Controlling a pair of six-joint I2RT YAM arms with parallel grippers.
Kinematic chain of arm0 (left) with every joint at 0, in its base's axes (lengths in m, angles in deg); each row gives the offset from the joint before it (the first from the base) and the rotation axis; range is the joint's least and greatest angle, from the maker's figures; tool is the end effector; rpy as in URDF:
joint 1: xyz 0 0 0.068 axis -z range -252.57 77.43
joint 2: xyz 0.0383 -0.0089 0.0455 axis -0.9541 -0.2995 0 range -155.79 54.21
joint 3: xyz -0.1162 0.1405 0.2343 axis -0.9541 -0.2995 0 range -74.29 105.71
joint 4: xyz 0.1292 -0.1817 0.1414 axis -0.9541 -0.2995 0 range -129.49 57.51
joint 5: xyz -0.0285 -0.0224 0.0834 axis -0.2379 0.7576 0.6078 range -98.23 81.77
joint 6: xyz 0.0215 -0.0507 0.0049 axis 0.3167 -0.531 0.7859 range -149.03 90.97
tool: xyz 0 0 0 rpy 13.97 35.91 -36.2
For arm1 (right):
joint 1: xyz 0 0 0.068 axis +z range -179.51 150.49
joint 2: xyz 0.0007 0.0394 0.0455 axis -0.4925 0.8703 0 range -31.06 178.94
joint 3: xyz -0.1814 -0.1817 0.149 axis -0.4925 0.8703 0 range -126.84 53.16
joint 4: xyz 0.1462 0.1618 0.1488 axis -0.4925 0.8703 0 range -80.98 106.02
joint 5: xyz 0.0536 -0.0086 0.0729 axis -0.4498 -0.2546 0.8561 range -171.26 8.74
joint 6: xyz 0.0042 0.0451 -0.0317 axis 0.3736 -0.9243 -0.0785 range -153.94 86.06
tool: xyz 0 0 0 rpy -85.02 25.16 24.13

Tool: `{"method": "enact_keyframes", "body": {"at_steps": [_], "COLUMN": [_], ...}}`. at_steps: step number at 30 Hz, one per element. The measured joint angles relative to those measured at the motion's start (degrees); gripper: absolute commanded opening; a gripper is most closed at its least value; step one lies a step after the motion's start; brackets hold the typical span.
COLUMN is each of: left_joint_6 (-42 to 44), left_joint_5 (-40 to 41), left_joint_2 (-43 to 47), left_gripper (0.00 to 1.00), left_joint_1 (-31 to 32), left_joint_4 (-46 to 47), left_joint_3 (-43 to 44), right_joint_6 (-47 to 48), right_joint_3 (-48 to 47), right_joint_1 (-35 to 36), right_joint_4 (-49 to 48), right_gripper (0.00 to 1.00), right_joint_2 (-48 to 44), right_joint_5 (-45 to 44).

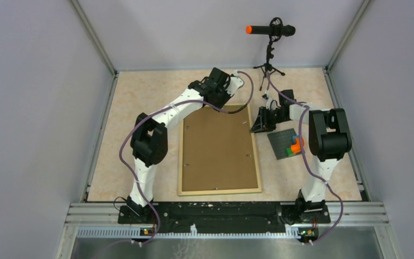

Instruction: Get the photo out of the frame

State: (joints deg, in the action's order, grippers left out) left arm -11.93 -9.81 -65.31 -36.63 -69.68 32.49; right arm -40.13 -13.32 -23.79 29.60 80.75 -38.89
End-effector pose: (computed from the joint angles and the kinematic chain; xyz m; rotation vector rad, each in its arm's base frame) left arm 0.3952 -0.2879 0.2832 1.1050 2.1866 -0.1795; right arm 0.3812 0.0637 0.1547 -0.2048 2.6108 1.0638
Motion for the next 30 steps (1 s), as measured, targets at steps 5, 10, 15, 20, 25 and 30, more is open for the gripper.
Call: {"method": "enact_keyframes", "body": {"at_steps": [5,10,15,20,25,30], "left_joint_6": [0.3,0.6,0.7,0.7,0.9,1.1], "left_joint_5": [0.4,0.7,0.9,1.0,1.0,1.0], "left_joint_2": [-1.2,-2.9,-4.6,-5.2,-6.1,-6.7], "left_gripper": [0.0,0.0,0.0,0.0,0.0,0.0], "left_joint_1": [0.1,0.1,0.1,0.1,-0.1,-0.5], "left_joint_4": [0.8,1.0,1.2,1.5,2.3,2.4], "left_joint_3": [1.1,1.9,2.2,2.4,3.0,3.0], "right_joint_6": [0.0,0.0,0.0,0.0,0.0,0.0], "right_joint_3": [0.0,0.0,0.0,0.0,0.0,0.0], "right_joint_1": [0.0,0.0,0.0,-0.2,-0.2,-0.3], "right_joint_4": [0.0,0.0,0.0,0.0,0.0,0.0], "right_gripper": [0.3,0.31,0.3,0.3,0.3,0.3], "right_joint_2": [0.0,0.0,0.0,0.1,0.1,0.2], "right_joint_5": [0.0,0.0,0.0,0.3,0.4,0.6]}}
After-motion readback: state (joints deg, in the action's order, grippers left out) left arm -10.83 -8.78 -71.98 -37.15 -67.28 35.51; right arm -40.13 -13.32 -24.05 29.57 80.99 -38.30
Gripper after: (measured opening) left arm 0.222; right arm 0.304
